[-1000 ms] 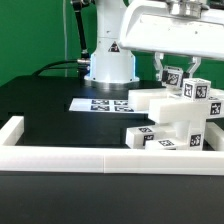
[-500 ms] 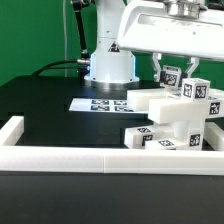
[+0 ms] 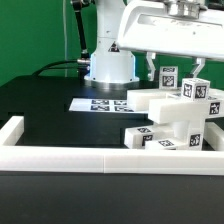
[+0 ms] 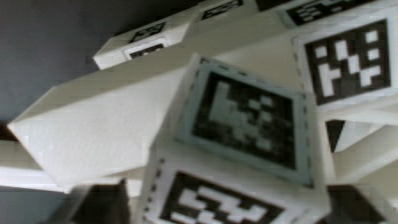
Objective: Assemble chair
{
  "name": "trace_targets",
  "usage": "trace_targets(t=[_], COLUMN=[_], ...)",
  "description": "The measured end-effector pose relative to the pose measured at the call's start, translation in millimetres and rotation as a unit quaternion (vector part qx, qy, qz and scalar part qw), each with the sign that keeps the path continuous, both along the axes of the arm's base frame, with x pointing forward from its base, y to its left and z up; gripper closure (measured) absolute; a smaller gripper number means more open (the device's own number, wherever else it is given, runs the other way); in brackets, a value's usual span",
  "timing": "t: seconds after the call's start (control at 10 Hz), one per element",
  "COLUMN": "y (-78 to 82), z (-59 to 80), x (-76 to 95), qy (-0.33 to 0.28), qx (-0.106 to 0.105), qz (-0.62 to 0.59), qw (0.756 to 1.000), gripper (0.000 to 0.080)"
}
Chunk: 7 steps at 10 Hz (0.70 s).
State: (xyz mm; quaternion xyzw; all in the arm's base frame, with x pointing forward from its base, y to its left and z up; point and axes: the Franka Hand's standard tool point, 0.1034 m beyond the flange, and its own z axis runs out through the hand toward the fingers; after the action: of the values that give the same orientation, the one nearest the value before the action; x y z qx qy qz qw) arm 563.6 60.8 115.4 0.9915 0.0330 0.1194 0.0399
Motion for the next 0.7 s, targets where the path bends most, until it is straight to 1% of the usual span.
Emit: trace_targets(t=[0.1,0.2,0.7], y=[0.0,0.0,0.0], z=[0.0,0.0,0.0], x=[0.0,0.0,0.0], qy=[0.0,0.0,0.0], qx=[0.0,0.0,0.0], qz=[0.0,0.0,0.0], qw=[1.0,1.0,1.0], gripper=[0.0187,0.0158,0.0151])
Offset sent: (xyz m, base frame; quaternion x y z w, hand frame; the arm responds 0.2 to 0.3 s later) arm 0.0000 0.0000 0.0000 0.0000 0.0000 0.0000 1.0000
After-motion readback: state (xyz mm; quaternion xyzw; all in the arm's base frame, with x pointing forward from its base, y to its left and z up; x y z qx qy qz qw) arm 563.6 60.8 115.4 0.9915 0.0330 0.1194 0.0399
